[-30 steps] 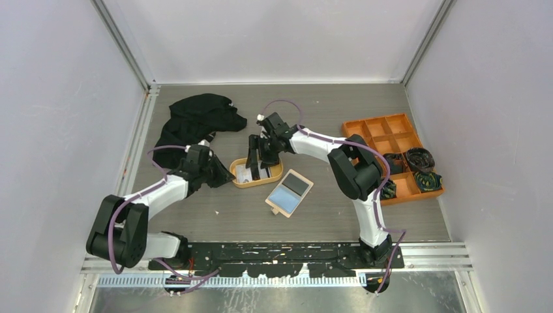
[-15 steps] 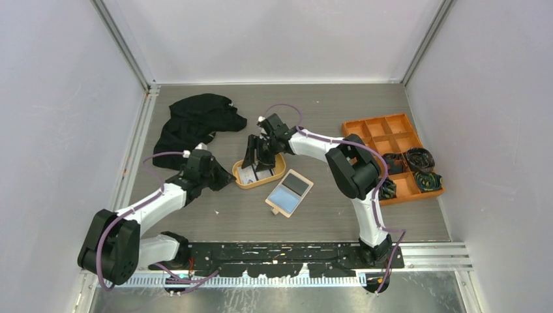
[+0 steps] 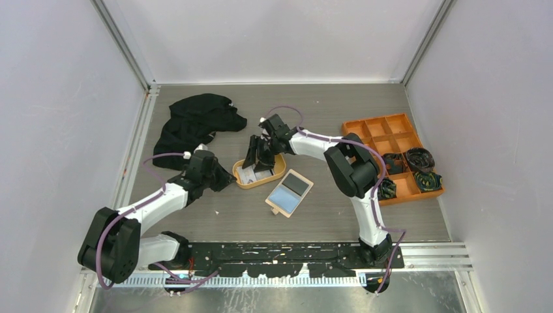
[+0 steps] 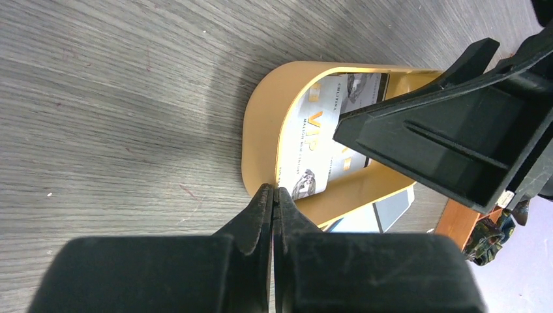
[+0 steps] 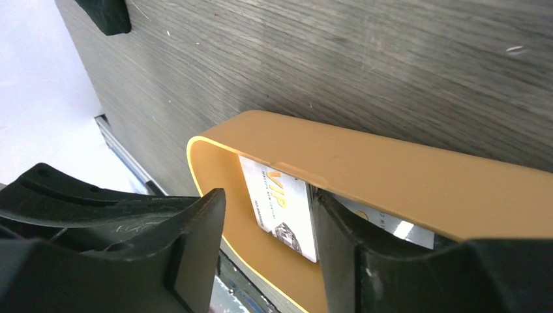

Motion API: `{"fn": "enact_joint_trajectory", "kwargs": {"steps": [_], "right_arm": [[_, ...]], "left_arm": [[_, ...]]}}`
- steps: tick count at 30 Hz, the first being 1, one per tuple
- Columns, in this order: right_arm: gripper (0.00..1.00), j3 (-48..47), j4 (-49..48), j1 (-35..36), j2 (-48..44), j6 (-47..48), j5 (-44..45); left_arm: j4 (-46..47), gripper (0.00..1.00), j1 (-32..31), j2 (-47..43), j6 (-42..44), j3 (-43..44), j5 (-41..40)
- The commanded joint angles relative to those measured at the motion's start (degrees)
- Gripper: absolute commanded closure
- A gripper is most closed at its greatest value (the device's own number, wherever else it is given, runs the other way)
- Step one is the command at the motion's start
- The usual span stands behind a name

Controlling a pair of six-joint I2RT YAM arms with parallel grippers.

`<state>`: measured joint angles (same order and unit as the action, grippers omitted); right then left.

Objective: Put the credit cards into the card holder
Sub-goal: Pick up the credit card from the storage box.

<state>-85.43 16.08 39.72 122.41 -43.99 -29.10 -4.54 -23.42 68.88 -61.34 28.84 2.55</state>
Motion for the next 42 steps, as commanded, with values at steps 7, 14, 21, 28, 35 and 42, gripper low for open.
{"fn": "enact_joint_trajectory", "kwargs": {"steps": [7,14,21,28,35,42], "right_arm": [[0.50,2.94,-11.45,-1.15,-2.75,-8.18,-11.33],[0.52,4.48,-15.38,-1.18,-3.24,-9.95,-14.70],[0.60,2.82,-9.95,-0.98,-2.06,-5.39,-12.53],[0.61,1.39,-7.54,-0.85,-0.54,-3.84,-14.71],[0.62,0.38,-6.63,-0.49,-0.30,-1.55,-16.52],[0.54,-3.95,4.69,1.11,1.60,6.87,-7.93]], "left_arm": [[0.42,1.00,-0.84,-0.03,0.22,0.57,-2.14],[0.25,1.00,-0.84,0.33,0.59,0.77,-2.15],[0.23,1.00,-0.88,0.86,0.92,1.28,-2.11],[0.55,1.00,-0.84,1.48,1.22,1.61,-2.15],[0.73,1.00,-0.84,1.52,1.42,1.40,-2.11],[0.88,1.00,-0.84,1.61,1.50,1.31,-2.07]]}}
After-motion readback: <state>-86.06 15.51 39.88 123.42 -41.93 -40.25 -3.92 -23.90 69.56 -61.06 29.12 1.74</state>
